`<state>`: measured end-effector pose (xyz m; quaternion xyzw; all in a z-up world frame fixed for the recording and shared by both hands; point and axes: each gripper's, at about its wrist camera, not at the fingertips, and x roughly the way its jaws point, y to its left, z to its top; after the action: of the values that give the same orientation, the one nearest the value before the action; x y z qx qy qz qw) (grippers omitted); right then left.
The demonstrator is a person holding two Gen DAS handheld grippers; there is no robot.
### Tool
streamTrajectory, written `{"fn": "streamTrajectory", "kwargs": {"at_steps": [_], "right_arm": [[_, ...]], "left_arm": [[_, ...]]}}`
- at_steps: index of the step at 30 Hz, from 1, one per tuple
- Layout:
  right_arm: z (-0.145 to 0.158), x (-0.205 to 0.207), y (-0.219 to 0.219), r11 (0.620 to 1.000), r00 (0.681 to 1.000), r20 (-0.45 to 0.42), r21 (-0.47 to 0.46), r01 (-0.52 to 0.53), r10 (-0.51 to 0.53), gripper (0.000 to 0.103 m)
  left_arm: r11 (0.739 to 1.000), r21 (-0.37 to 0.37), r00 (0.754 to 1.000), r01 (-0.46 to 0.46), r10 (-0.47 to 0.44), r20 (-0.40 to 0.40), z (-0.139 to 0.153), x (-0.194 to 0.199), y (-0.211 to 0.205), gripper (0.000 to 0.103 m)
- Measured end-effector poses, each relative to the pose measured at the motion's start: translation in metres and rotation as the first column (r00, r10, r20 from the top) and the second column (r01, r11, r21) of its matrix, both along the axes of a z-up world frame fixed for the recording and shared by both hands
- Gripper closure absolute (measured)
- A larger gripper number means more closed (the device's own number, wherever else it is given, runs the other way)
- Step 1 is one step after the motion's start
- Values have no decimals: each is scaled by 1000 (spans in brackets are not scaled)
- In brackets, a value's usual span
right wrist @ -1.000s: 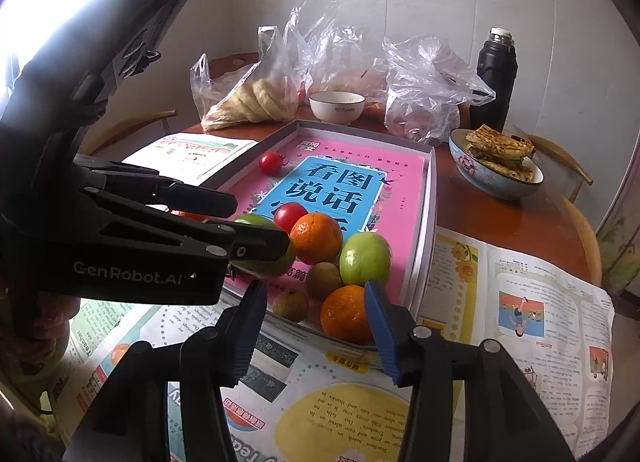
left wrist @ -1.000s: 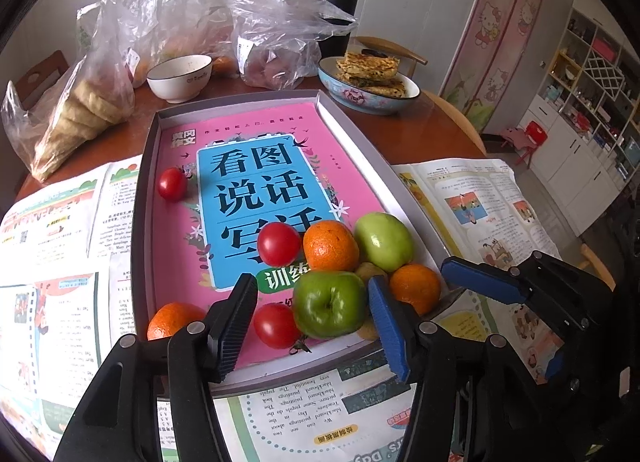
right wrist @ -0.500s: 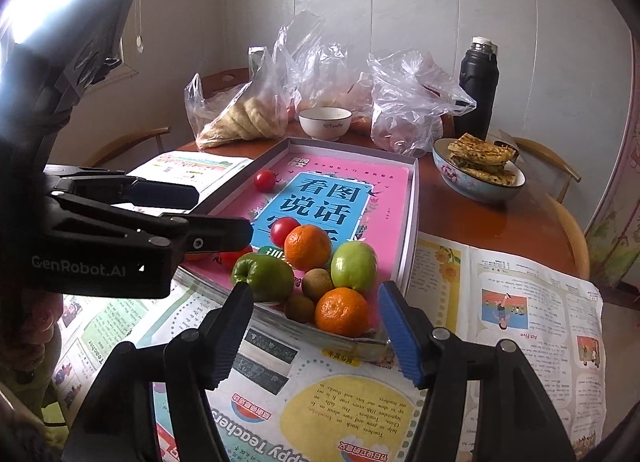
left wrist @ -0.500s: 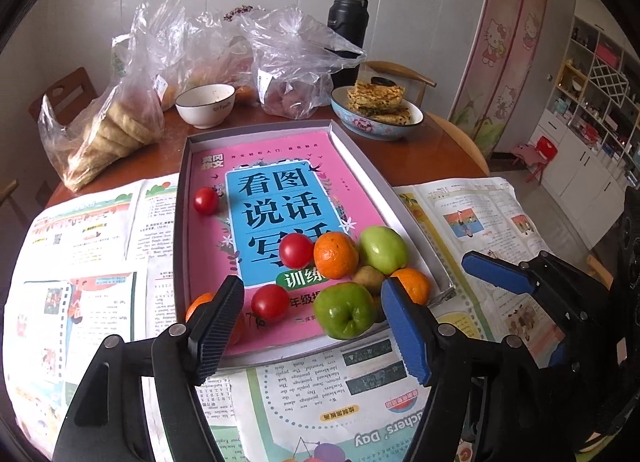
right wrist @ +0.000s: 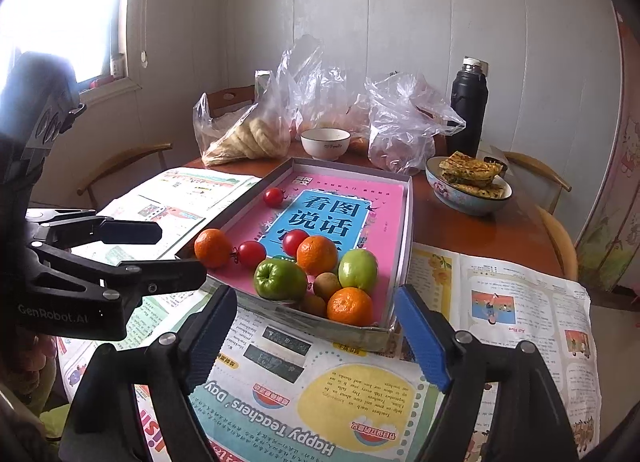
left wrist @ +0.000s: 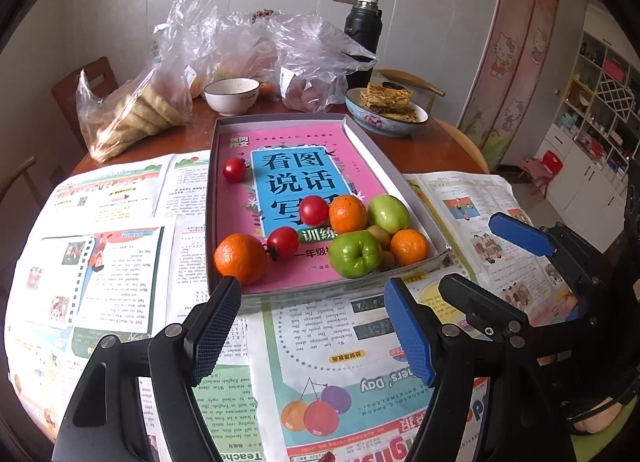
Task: Organize fruits
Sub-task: 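Withdraw both open tools away from the tray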
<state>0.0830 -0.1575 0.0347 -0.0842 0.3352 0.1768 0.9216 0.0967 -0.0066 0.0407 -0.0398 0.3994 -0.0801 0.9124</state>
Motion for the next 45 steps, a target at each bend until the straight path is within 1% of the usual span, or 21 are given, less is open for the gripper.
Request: {"fn": "streamTrajectory", "kwargs": {"at_steps": [1, 4, 7, 10, 13, 19, 24, 28, 32, 37, 41, 45], "right_arm": [[1, -3, 1, 1000, 1000, 4, 0, 0, 0, 21], [2, -9, 1, 1000, 1000, 8, 1, -3, 3, 8], [2, -15, 3, 1000, 1000, 6, -4, -8, 8, 7], [0, -21, 2, 1000, 1000, 3, -10, -6, 6, 7], [-4, -28, 0, 1000, 1000, -8, 4, 6, -6, 3], [-10, -43, -8, 998, 999, -2, 55, 39, -39, 2], [-10, -48, -15, 994, 997, 0, 73, 78, -78, 2], [-7, -53, -18, 993, 996, 6, 71, 93, -94, 1], [-10, -57, -16, 994, 996, -10, 71, 87, -87, 1], [-18, -61, -10, 996, 997, -25, 57, 75, -74, 1], [-21, -63, -7, 996, 997, -27, 55, 73, -72, 1], [-23, -63, -4, 996, 997, -30, 49, 69, -68, 1]], "left_arm": [[1000, -2, 1000, -4, 4, 3, 0, -3, 1, 27], [1000, -2, 1000, -13, 13, 4, -2, -10, 2, 27], [1000, 9, 1000, -22, 22, 2, -5, -17, 3, 27], [999, 3, 999, -35, 35, -7, -10, -23, 4, 27], [999, -2, 999, -39, 39, -27, -15, -27, 6, 27], [998, 12, 997, -58, 58, -44, -24, -42, 8, 27], [997, 13, 996, -74, 75, -41, -26, -49, 9, 27], [997, 16, 996, -80, 80, -37, -28, -53, 7, 27], [997, 8, 997, -77, 77, -29, -30, -59, 2, 27], [998, 23, 997, -61, 62, -53, -37, -63, -3, 27], [997, 20, 995, -73, 75, -72, -42, -61, -1, 27], [997, 21, 994, -78, 79, -73, -43, -61, 0, 27]]}}
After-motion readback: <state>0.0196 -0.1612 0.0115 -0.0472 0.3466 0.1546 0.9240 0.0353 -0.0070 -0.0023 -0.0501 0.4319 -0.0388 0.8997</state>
